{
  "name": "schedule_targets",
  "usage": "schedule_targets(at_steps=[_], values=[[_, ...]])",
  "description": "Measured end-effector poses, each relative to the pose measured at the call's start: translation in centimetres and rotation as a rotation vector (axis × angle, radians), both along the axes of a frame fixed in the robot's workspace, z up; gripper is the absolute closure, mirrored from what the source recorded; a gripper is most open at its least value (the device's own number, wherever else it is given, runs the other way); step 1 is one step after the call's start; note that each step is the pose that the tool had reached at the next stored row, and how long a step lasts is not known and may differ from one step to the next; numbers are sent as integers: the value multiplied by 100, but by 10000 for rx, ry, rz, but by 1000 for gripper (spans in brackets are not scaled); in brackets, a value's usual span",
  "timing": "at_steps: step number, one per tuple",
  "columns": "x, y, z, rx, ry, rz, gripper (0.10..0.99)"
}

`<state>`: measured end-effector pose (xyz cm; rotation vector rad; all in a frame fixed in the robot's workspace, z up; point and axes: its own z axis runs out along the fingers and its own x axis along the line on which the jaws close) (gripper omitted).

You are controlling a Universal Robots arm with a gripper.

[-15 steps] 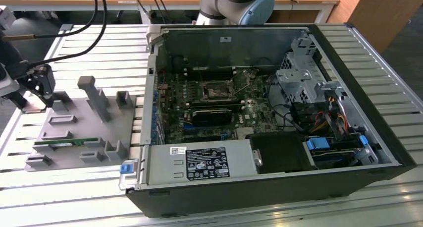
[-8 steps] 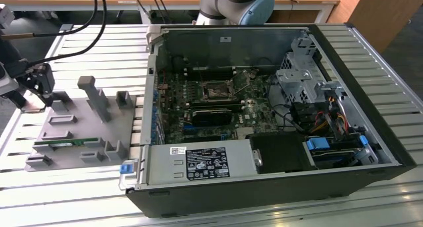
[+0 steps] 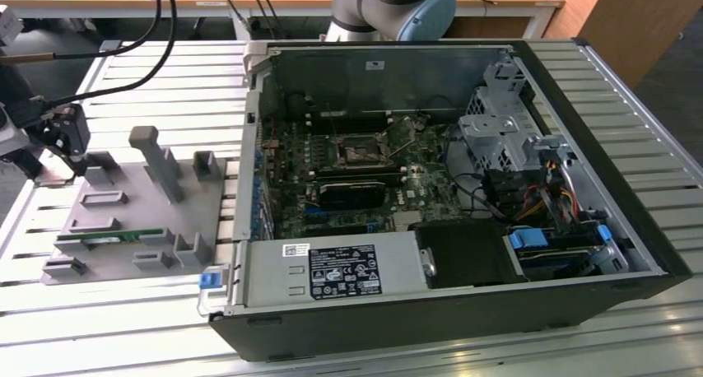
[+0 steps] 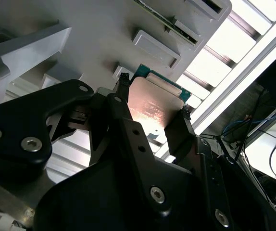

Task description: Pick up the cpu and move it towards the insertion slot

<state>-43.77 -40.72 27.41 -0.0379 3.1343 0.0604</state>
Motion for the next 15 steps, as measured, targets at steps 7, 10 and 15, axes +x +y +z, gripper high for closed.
schedule_targets(at_steps=[7,10,15], values=[[0,0,32,1,-2,0,541],[0,0,40,0,0,0,541],[0,0,53,0,0,0,541]])
